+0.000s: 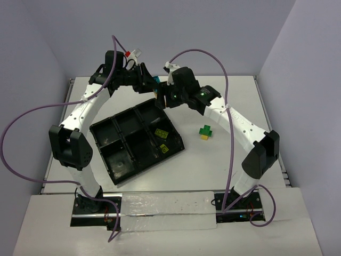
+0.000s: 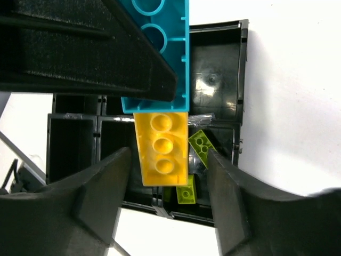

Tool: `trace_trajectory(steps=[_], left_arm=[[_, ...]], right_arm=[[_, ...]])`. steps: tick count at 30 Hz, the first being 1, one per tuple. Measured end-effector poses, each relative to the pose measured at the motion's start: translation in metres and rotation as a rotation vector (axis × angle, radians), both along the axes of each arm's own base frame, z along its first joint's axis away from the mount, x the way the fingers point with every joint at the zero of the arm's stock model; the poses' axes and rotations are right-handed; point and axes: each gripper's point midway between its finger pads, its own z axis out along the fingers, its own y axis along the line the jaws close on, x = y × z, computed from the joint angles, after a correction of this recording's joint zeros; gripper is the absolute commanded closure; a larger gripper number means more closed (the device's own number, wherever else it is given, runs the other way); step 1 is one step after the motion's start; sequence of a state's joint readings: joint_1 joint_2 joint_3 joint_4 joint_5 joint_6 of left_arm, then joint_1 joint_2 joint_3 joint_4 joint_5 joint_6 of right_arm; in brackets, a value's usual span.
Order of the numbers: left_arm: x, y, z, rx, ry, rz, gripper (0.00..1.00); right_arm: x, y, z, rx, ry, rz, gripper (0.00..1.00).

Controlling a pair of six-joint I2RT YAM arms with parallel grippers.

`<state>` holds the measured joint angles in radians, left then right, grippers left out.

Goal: Sort the legos into containers by color

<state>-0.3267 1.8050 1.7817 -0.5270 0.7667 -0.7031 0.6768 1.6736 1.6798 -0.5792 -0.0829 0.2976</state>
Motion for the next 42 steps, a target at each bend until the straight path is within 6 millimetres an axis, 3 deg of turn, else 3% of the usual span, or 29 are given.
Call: trace_trajectory(steps=[4, 7, 10, 15, 17, 18, 20, 22, 24, 28, 31, 33, 36, 42], left_arm=[[0.0, 0.0, 0.0, 0.001, 0.0, 0.002, 1.0], [0.0, 0.0, 0.0, 0.002, 0.0, 0.003, 1.0], [0.0, 0.001, 0.001, 0.002, -0.002, 0.004, 1.0], [0.001, 0.001, 0.001, 0.005, -0.008, 0.008, 0.98], [0.002, 0.001, 0.001, 0.008, -0.013, 0.01, 0.83], [0.002, 0.002, 0.001, 0.01, -0.015, 0.012, 0.64], [0.003, 0.003, -0.001, 0.02, -0.017, 0.02, 0.38], [0.004, 0.003, -0.002, 0.029, -0.021, 0.025, 0.21], [0.004, 0.005, -0.003, 0.037, -0.024, 0.031, 0.13], [0.006, 0.007, -0.002, 0.053, -0.033, 0.048, 0.13], [0.009, 0.01, 0.002, 0.067, -0.042, 0.07, 0.26], [0.011, 0.011, 0.005, 0.071, -0.052, 0.084, 0.4], [0.012, 0.013, 0.009, 0.073, -0.064, 0.1, 0.49], [0.011, 0.015, 0.017, 0.065, -0.076, 0.112, 0.47]], right_arm=[[0.001, 0.006, -0.001, -0.001, -0.012, 0.0, 0.42], [0.002, 0.009, 0.0, 0.004, -0.023, -0.001, 0.54], [0.003, 0.008, 0.0, -0.002, -0.028, -0.015, 0.74], [0.004, 0.008, 0.0, -0.001, -0.032, -0.023, 1.0], [0.006, 0.008, -0.001, -0.002, -0.036, -0.029, 1.0], [0.007, 0.007, -0.002, -0.003, -0.039, -0.034, 1.0], [0.008, 0.007, -0.004, -0.002, -0.045, -0.042, 1.0], [0.008, 0.006, -0.007, -0.006, -0.047, -0.05, 1.0], [0.007, 0.004, -0.011, -0.015, -0.041, -0.059, 1.0], [0.006, 0.001, -0.021, -0.03, -0.026, -0.064, 1.0], [0.004, -0.001, -0.025, -0.036, -0.02, -0.067, 1.0], [0.003, -0.002, -0.026, -0.04, -0.018, -0.069, 1.0], [0.002, -0.003, -0.026, -0.04, -0.018, -0.07, 1.0], [0.001, -0.003, -0.027, -0.039, -0.016, -0.068, 1.0]])
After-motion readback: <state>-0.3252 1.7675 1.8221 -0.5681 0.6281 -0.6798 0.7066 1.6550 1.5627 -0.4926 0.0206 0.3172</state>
